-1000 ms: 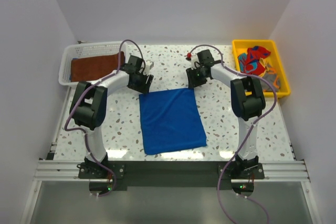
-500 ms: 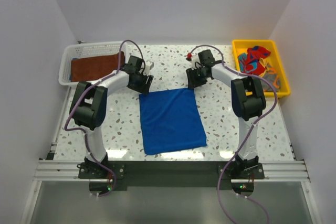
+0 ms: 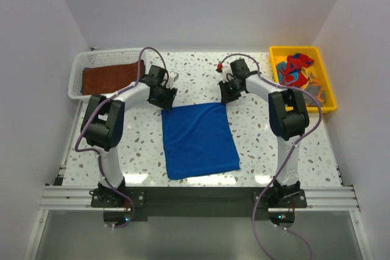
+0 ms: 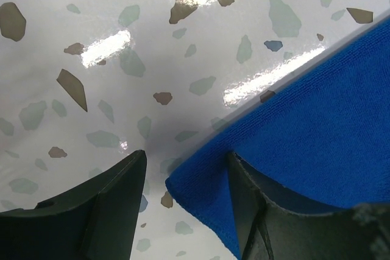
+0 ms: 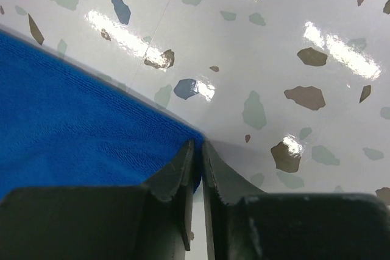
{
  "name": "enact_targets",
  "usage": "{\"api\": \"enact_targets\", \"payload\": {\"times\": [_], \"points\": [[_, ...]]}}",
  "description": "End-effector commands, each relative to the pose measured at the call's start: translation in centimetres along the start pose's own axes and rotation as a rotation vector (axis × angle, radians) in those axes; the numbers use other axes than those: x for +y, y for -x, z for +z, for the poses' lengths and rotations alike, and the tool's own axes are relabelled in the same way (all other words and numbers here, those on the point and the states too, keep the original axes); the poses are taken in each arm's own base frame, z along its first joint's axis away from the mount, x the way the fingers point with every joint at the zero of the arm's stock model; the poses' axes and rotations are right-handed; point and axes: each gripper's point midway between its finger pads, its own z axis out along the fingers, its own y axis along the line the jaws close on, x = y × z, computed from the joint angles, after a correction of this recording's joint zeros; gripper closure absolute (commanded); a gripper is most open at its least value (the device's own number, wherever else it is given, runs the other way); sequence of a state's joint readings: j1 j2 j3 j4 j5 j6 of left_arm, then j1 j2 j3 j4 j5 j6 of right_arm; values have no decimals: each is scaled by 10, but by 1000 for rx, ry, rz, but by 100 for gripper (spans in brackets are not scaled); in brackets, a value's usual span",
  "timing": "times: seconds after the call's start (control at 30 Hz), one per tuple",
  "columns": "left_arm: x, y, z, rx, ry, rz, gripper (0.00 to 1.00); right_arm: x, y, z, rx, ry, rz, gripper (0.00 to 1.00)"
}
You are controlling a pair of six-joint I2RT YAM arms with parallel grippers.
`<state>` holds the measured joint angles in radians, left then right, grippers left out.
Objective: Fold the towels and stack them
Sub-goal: Fold the towel
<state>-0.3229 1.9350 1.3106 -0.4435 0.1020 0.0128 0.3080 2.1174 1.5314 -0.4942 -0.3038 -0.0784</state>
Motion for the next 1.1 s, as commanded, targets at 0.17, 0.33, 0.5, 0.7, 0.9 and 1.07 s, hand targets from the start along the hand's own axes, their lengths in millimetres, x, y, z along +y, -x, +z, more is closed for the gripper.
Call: {"api": "enact_targets", "payload": {"times": [0.17,0.33,0.5,0.7,0.9,1.07], "points": [[-5,7,-14,-30,-37,30,45,0,-22,-2,77,-12,3,96],[-4,-3,-18,-10,-36,24,47,-2,-21,-5,75,-24,-6,96],[-3,-12,-25,-8,-37,5,49,-3,-19,-6,70,-31,-8,96],[0,-16,-16,10,-35,-6,51,-2,-19,-5,63,-24,-6,96],[2,-17,-7,40,-35,-21,51,-2,-22,-1,68,-21,-5,97],[3,-24,0,59,-32,-20,52,-2,-26,2,79,-13,-1,97]]}}
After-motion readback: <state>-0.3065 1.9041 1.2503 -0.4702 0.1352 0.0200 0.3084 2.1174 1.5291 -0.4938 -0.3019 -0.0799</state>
